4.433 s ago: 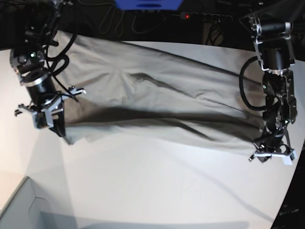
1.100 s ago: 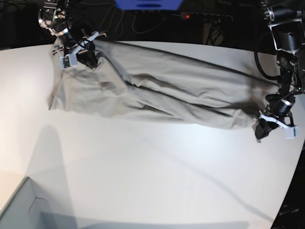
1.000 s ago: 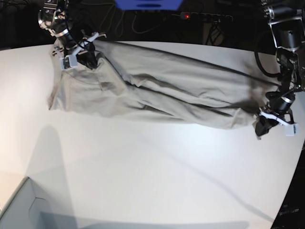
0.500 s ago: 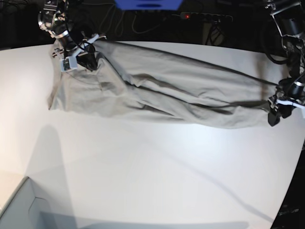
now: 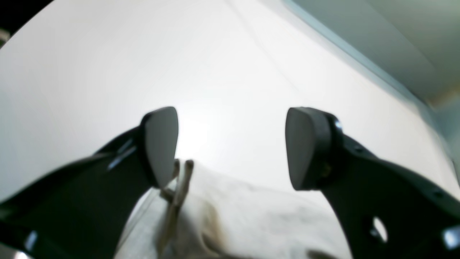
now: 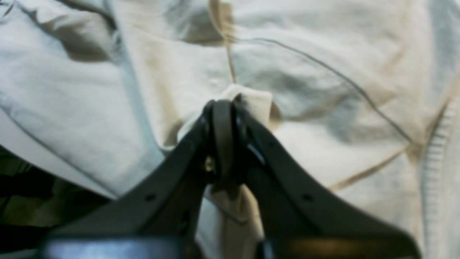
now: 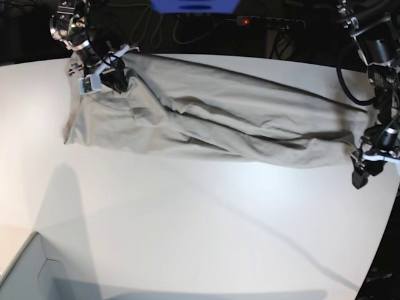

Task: Layout the t-shirt on the table in an organized manner, then fold the t-shirt properly

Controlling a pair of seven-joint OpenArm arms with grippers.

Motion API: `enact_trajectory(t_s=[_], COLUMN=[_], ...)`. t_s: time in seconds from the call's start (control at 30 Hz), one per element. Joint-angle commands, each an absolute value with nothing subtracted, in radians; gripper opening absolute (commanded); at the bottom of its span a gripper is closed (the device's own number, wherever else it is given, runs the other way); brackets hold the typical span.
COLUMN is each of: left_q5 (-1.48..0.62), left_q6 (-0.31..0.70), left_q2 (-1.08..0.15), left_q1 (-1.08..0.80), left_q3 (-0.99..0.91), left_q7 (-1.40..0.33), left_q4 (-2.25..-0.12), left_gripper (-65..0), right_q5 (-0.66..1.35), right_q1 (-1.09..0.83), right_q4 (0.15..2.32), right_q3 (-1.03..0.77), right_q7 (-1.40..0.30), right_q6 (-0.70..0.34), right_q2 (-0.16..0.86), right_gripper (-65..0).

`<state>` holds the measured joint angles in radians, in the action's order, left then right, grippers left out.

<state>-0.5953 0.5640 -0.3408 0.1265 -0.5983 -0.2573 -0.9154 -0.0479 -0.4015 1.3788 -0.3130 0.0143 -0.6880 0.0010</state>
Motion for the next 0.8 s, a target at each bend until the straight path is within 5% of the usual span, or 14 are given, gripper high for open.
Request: enact_trajectory(t_s=[0.0, 0.57, 0.63, 0.77], left_q5=[-0.608, -0.611, -0.618, -0.619], left_q6=[0.575, 0.564, 0.564, 0.564], left_q2=[-0.357, -0.315, -0.314, -0.314], left_q1=[0.131, 0.01, -0.008, -0.039], left_q3=[-0.57, -0.51, -0.51, -0.51], left_q7=[-0.246, -0.245, -0.245, -0.242], left_q4=[-0.921, -0.923, -0.923, -0.923], left_gripper=[-20.2, -20.4, -23.8, -41.7], right_q5=[-0.035, -0.035, -0.035, -0.035], right_q1=[-0.395, -0.389, -0.389, -0.389], right_q4=[1.391, 1.391, 1.391, 1.391], right_q3=[-0.314, -0.314, -0.314, -0.314], right_q7=[0.041, 0.041, 0.041, 0.041], right_q6=[-0.698, -0.698, -0.698, -0.698], right_q2=[0.005, 0.002, 0.002, 0.002], right_gripper=[-65.0, -65.0, -65.0, -65.0])
